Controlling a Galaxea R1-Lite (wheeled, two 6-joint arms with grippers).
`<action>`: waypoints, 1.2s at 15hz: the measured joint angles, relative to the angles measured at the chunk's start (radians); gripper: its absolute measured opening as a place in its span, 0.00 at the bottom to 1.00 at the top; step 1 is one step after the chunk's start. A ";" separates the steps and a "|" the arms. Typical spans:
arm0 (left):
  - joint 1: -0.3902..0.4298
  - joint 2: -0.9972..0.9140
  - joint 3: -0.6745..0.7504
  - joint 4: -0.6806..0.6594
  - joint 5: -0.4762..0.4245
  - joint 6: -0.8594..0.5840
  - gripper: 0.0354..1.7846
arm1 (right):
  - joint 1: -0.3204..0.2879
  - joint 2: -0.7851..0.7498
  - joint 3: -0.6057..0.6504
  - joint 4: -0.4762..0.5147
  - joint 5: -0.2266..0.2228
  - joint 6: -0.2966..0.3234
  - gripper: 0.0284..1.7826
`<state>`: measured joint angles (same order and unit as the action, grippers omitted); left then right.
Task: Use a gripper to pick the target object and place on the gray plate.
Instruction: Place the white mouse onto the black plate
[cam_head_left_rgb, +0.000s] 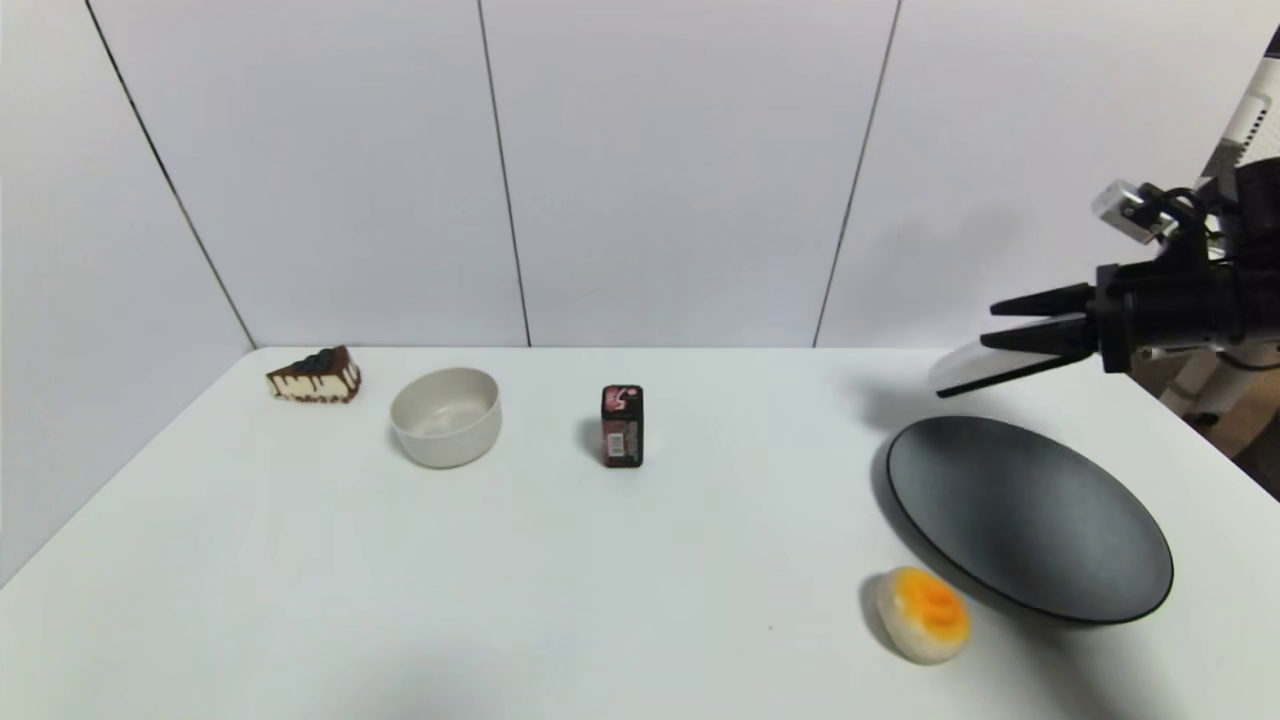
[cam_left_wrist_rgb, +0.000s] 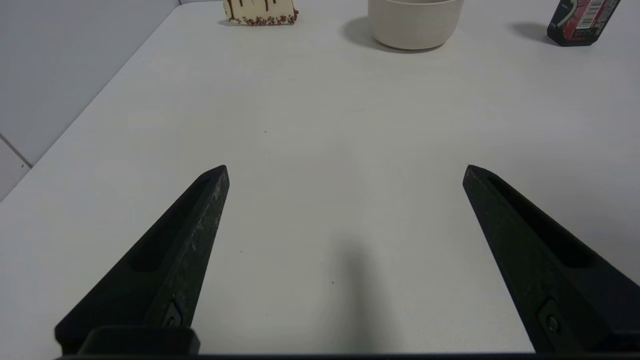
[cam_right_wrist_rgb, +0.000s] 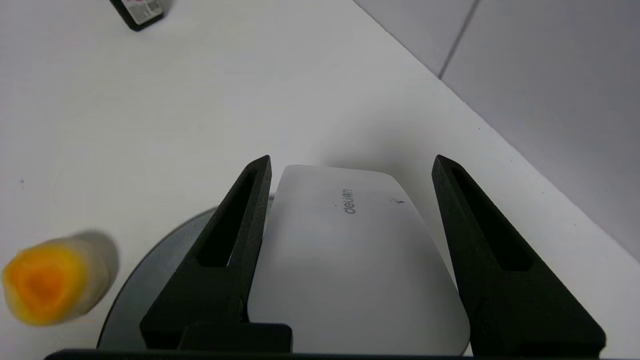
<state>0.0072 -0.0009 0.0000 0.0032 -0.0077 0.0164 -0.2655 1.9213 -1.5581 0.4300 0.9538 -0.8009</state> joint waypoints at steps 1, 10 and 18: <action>0.000 0.000 0.000 0.000 0.000 0.000 0.94 | -0.031 -0.014 0.031 -0.003 0.000 -0.002 0.60; 0.000 0.000 0.000 0.000 0.000 0.000 0.94 | -0.121 -0.065 0.220 -0.008 0.044 -0.163 0.60; 0.000 0.000 0.000 0.000 0.000 0.000 0.94 | -0.112 -0.031 0.305 -0.009 0.168 -0.397 0.60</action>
<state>0.0072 -0.0009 0.0000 0.0032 -0.0077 0.0164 -0.3774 1.8900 -1.2528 0.4209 1.1219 -1.1974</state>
